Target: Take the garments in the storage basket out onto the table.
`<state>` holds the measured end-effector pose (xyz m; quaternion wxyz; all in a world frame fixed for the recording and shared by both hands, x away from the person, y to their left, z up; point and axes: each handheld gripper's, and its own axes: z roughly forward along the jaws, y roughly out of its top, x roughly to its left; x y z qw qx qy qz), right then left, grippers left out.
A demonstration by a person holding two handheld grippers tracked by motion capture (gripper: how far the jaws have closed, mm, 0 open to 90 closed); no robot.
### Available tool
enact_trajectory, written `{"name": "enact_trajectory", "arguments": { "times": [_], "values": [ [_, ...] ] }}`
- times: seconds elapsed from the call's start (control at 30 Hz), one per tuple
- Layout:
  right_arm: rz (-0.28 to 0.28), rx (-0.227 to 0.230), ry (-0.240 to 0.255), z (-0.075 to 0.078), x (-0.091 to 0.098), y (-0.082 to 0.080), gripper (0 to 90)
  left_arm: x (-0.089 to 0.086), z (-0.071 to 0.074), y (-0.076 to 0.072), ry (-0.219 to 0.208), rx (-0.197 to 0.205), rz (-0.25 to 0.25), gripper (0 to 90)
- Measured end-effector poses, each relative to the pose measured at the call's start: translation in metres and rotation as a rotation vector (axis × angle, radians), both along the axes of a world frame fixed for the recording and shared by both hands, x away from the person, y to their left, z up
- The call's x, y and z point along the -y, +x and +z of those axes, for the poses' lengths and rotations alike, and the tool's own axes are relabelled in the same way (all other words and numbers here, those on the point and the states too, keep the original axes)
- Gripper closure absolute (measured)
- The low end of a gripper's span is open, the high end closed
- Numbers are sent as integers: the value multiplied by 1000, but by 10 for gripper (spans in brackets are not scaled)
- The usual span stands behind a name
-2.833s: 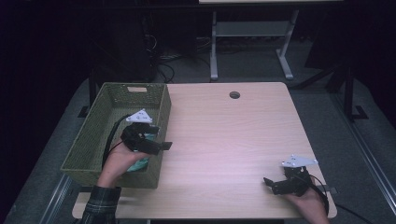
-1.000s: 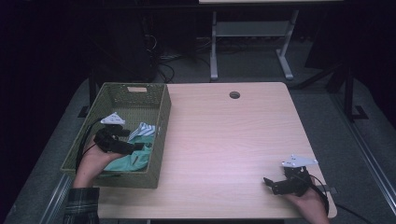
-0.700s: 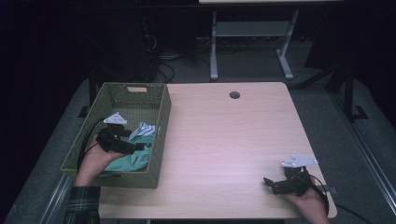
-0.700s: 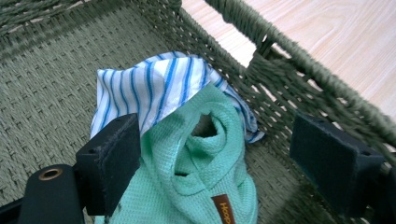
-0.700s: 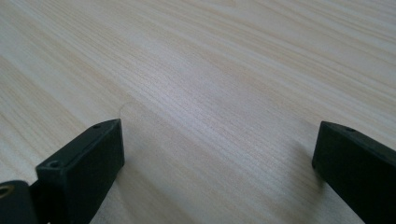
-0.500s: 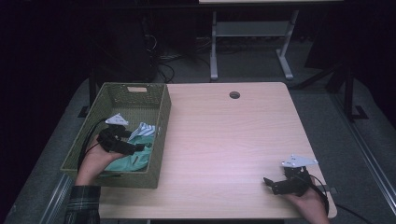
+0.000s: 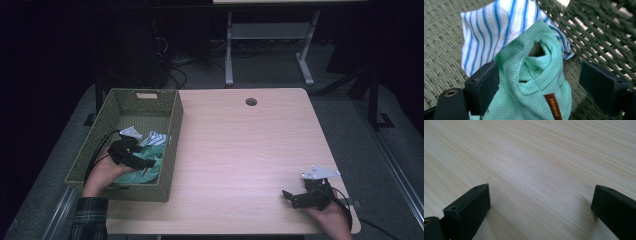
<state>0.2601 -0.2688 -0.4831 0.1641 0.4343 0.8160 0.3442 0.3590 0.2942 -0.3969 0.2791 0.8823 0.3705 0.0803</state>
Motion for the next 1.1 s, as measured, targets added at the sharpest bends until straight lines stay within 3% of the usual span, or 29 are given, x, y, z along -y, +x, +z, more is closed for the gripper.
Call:
{"name": "enact_trajectory", "arguments": {
  "times": [0.13, 0.33, 0.53, 0.57, 0.77, 1.1],
  "values": [
    [0, 0, 0, 0, 0, 0, 17, 1, -5, 1, 13, -25, 4, 158],
    [0, 0, 0, 0, 0, 0, 17, 4, -12, 3, 86, -68, 7, 158],
    [0, 0, 0, 0, 0, 0, 17, 6, -16, 4, 103, -95, 14, 159],
    [0, 0, 0, 0, 0, 0, 17, 6, -17, 5, 129, -104, 7, 159],
    [0, 0, 0, 0, 0, 0, 17, 9, -22, 7, 169, -137, 11, 161],
    [0, 0, 0, 0, 0, 0, 17, 11, -28, 9, 194, -178, 15, 205]
  ]
}}
